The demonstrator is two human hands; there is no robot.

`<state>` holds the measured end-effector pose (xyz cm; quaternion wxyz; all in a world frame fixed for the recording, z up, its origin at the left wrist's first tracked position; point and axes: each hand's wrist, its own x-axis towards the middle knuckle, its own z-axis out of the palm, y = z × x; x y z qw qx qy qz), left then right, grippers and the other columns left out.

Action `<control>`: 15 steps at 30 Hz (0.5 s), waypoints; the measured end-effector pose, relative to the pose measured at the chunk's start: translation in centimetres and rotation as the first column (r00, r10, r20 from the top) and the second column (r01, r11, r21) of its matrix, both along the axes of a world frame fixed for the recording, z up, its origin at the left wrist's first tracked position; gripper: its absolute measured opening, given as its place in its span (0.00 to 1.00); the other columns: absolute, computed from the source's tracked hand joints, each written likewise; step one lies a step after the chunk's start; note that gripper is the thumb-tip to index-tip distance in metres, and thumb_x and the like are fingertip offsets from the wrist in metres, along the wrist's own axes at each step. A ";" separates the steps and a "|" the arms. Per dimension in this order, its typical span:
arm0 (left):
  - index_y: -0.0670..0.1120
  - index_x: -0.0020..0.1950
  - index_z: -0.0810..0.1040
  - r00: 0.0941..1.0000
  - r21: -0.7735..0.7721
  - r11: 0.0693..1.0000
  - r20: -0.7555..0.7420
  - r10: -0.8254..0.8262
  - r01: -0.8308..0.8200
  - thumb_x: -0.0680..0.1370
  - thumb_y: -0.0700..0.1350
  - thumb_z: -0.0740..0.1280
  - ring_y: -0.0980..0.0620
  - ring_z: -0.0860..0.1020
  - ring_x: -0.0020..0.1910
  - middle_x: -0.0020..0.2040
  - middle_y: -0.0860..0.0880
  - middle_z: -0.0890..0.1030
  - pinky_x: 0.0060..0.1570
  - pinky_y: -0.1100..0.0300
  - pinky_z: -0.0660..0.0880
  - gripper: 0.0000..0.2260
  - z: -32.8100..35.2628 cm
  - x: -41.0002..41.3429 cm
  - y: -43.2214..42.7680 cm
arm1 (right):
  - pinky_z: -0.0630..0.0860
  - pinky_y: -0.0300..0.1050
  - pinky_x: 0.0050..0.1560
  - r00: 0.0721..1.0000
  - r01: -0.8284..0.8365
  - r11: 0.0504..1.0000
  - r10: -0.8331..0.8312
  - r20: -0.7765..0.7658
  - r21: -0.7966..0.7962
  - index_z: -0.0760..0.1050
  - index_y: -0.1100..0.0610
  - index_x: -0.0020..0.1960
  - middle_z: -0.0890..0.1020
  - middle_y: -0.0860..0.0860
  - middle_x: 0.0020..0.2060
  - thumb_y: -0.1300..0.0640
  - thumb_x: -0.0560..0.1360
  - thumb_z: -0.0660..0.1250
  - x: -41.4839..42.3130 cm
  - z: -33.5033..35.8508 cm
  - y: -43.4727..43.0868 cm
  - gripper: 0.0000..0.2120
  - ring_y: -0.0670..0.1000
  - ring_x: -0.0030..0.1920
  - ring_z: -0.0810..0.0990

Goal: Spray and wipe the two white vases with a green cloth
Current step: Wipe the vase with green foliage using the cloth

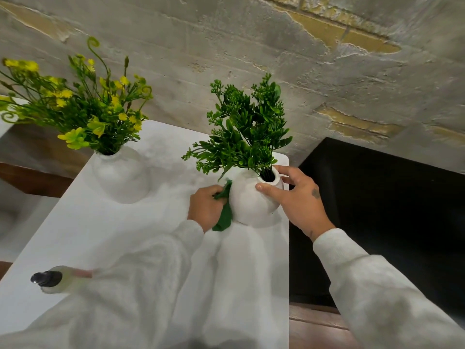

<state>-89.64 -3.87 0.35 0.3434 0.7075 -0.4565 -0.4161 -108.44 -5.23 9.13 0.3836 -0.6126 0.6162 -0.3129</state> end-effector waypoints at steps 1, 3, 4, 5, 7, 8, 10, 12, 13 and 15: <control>0.52 0.46 0.83 0.998 0.035 0.999 -0.064 0.028 -0.026 0.74 0.41 0.69 0.49 0.80 0.45 0.42 0.54 0.83 0.44 0.64 0.73 0.07 -0.6 -0.1 0.7 | 0.72 0.24 0.42 1.000 -0.004 1.000 0.004 -0.001 -0.001 0.77 0.41 0.58 0.77 0.39 0.56 0.49 0.68 0.79 0.0 0.0 0.0 0.21 0.31 0.53 0.74; 0.53 0.43 0.83 0.984 0.106 0.992 -0.159 0.083 -0.067 0.73 0.41 0.71 0.48 0.82 0.45 0.41 0.52 0.84 0.47 0.56 0.79 0.06 -1.4 -0.2 1.8 | 0.72 0.21 0.41 1.000 -0.005 1.000 0.005 0.012 0.002 0.77 0.41 0.58 0.78 0.40 0.56 0.49 0.68 0.79 0.0 -0.1 0.0 0.21 0.31 0.52 0.74; 0.53 0.42 0.83 0.980 0.119 0.990 -0.175 0.097 -0.077 0.72 0.41 0.72 0.48 0.82 0.44 0.41 0.51 0.84 0.48 0.54 0.80 0.06 -1.5 -0.3 2.1 | 0.71 0.20 0.40 1.000 -0.005 1.000 0.005 0.015 0.002 0.77 0.41 0.58 0.78 0.40 0.56 0.49 0.68 0.79 -0.1 -0.1 0.1 0.21 0.30 0.52 0.74; 0.53 0.41 0.83 0.978 0.118 0.990 -0.182 0.104 -0.084 0.72 0.41 0.72 0.49 0.82 0.44 0.40 0.51 0.84 0.49 0.53 0.80 0.07 -1.6 -0.4 2.2 | 0.71 0.20 0.40 1.000 -0.006 1.000 0.006 0.016 0.003 0.77 0.41 0.58 0.78 0.40 0.57 0.48 0.68 0.79 -0.1 -0.2 0.0 0.21 0.30 0.52 0.74; 0.53 0.40 0.83 0.977 0.076 0.991 -0.172 0.124 -0.113 0.72 0.39 0.71 0.50 0.82 0.43 0.39 0.53 0.84 0.48 0.56 0.80 0.08 -1.1 -0.4 1.7 | 0.72 0.21 0.40 1.000 -0.009 1.000 0.009 0.010 0.004 0.77 0.41 0.58 0.78 0.40 0.57 0.48 0.68 0.79 -0.1 -0.1 0.0 0.20 0.30 0.52 0.74; 0.52 0.41 0.84 0.979 0.034 0.992 -0.161 0.128 -0.124 0.72 0.39 0.71 0.51 0.81 0.42 0.39 0.54 0.84 0.47 0.59 0.79 0.08 -0.7 -0.4 1.3 | 0.72 0.21 0.40 1.000 -0.013 1.000 0.013 0.007 0.004 0.77 0.40 0.58 0.78 0.40 0.57 0.48 0.68 0.79 -0.1 -0.1 0.0 0.20 0.31 0.53 0.74; 0.50 0.44 0.85 0.990 -0.070 0.991 -0.093 0.107 -0.114 0.73 0.38 0.69 0.55 0.79 0.39 0.38 0.56 0.83 0.42 0.72 0.74 0.08 0.3 -0.2 0.4 | 0.72 0.20 0.40 1.000 -0.012 1.000 0.012 0.002 0.003 0.77 0.40 0.58 0.78 0.40 0.57 0.48 0.68 0.79 -0.1 -0.1 -0.1 0.20 0.31 0.53 0.74; 0.47 0.47 0.86 0.996 -0.185 0.979 -0.008 0.086 -0.086 0.74 0.37 0.69 0.60 0.77 0.37 0.41 0.56 0.83 0.40 0.80 0.68 0.08 1.6 -0.3 0.1 | 0.70 0.18 0.40 1.000 -0.005 1.000 0.005 -0.001 0.001 0.76 0.39 0.57 0.78 0.39 0.56 0.48 0.68 0.79 -0.1 -0.1 -0.1 0.20 0.30 0.52 0.74; 0.45 0.49 0.86 0.996 -0.243 0.967 0.005 0.085 -0.081 0.74 0.36 0.68 0.61 0.76 0.37 0.42 0.55 0.83 0.41 0.82 0.66 0.09 2.2 -0.5 0.3 | 0.70 0.18 0.40 1.000 -0.007 1.000 0.007 0.000 0.001 0.76 0.39 0.57 0.78 0.39 0.55 0.48 0.68 0.79 -0.1 -0.2 -0.1 0.20 0.29 0.52 0.74; 0.44 0.51 0.85 0.996 -0.323 0.943 -0.001 0.084 -0.080 0.74 0.35 0.68 0.63 0.76 0.42 0.45 0.56 0.83 0.44 0.82 0.66 0.10 3.2 -0.9 1.0 | 0.70 0.19 0.41 1.000 -0.006 1.000 0.006 0.009 -0.002 0.76 0.39 0.56 0.77 0.38 0.54 0.49 0.67 0.79 -0.1 -0.2 -0.1 0.20 0.26 0.50 0.73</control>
